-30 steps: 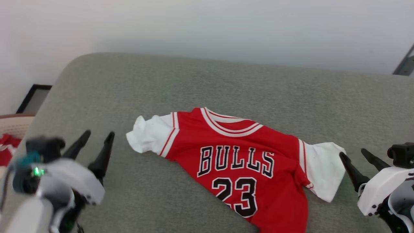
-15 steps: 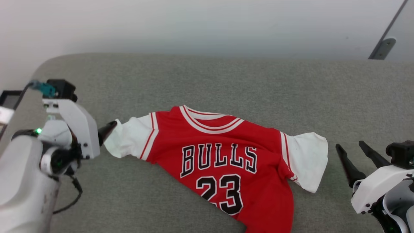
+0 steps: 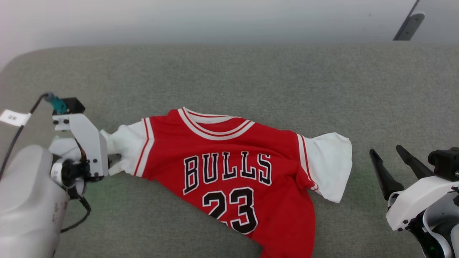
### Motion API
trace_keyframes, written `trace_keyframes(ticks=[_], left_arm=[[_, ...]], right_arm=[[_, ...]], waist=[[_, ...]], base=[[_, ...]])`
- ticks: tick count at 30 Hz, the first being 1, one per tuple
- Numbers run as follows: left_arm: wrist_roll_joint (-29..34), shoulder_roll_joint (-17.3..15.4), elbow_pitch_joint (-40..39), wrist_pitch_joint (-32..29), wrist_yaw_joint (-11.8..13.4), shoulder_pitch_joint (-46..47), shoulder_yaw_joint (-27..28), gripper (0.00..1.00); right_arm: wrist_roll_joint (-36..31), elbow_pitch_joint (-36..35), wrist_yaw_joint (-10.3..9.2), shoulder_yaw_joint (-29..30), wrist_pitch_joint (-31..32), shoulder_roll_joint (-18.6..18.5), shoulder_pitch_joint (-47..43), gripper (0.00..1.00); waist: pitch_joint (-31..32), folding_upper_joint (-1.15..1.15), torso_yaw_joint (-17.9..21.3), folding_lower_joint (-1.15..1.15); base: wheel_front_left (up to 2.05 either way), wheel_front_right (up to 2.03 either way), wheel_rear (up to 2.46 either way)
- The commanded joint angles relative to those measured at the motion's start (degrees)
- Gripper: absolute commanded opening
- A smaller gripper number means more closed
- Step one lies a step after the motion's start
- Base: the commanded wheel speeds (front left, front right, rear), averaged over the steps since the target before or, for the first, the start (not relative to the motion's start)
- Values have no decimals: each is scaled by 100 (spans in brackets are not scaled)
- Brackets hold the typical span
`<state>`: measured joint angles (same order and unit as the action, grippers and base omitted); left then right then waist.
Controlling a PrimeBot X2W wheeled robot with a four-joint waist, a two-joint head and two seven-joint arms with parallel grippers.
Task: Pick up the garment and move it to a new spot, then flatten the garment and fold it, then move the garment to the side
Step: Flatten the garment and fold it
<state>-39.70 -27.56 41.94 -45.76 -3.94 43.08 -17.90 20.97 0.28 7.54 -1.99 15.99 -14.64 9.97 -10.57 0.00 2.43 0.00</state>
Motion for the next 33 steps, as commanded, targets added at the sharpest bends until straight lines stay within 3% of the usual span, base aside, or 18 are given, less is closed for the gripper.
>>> trace_keyframes(ticks=[1, 9, 10, 11, 13, 24, 33], left_arm=[[18, 13, 98, 23, 16, 53, -4, 100], [-16, 130, 963, 325, -98, 208, -37, 100], [-31, 151, 1044, 348, -123, 229, -41, 88], [-69, 173, 1127, 373, -145, 253, -38, 46], [-79, 196, 1247, 434, -215, 281, -82, 0], [-255, 299, 1558, 628, -348, 497, -279, 0], [-456, 467, 1391, 787, -353, 764, -550, 0]], right_arm=[[-31, -44, -11, 25, 11, 30, 12, 100], [-19, -185, -11, 44, 168, 34, 112, 100], [-6, -203, -11, 55, 182, 26, 122, 100], [6, -214, -11, 61, 191, 22, 126, 100], [15, -229, -11, 72, 209, 10, 119, 100], [210, -345, -11, -31, 678, -48, 197, 100], [440, 423, -11, -281, 1748, -151, 998, 100]], waist=[[-96, 0, 85, 0], [-291, 0, 200, 0], [-308, 0, 208, 0], [-321, 0, 215, 0], [-345, 0, 224, 0], [-425, 0, 86, 0], [-623, 0, -198, 0]], base=[[0, 0, 0], [0, 0, 0], [0, 0, 0], [0, 0, 0], [0, 0, 0], [0, 0, 0], [0, 0, 0]])
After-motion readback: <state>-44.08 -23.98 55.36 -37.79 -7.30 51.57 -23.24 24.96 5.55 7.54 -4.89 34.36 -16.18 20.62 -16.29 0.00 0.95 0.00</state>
